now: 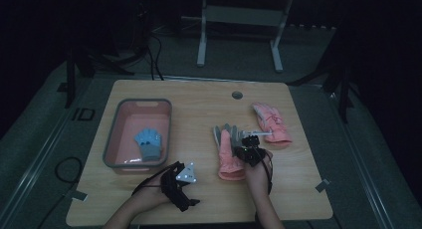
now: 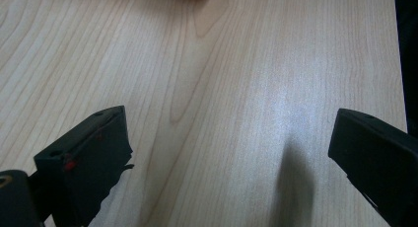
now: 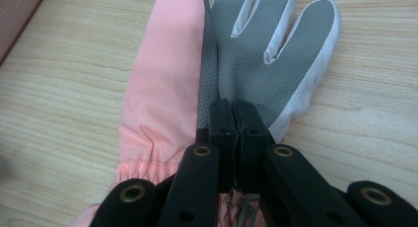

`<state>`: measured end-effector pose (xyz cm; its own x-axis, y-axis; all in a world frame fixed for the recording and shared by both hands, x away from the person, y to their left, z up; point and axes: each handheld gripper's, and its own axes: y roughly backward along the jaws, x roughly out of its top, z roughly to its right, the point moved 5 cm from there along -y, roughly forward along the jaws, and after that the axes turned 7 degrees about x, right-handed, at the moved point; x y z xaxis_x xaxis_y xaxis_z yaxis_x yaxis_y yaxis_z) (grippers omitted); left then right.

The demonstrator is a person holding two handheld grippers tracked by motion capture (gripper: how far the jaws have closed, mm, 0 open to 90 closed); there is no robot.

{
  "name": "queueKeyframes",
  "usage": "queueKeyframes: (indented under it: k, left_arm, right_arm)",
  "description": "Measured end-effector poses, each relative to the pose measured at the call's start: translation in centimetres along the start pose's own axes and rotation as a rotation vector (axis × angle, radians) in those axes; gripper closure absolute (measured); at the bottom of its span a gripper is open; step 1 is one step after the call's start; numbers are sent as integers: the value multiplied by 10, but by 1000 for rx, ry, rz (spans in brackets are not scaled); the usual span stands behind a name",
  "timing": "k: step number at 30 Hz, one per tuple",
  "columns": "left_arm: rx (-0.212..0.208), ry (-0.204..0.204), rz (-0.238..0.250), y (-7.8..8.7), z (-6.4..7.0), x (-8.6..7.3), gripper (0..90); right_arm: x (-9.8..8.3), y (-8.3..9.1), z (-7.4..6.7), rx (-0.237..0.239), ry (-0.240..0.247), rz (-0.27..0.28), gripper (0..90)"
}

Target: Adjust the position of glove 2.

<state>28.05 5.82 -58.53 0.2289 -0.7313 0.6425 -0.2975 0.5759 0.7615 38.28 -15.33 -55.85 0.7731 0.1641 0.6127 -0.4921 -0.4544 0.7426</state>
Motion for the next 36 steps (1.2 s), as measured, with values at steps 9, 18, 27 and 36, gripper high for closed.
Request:
queueKeyframes:
  k: [9, 18, 27, 36]
  left_arm:
    - [-6, -2, -8, -2, 0, -1, 25]
    - [-11, 12, 0, -2, 0, -1, 25]
    - [-9, 22, -8, -3, -2, -3, 25]
    - [-14, 23, -17, -6, 0, -3, 25]
  right_arm:
    - [5, -5, 7, -13, 48, 3, 866]
    - [14, 1, 7, 38, 151, 6, 771]
    - [39, 42, 58, 10, 214, 36, 688]
    - [67, 61, 147, -41, 138, 42, 644]
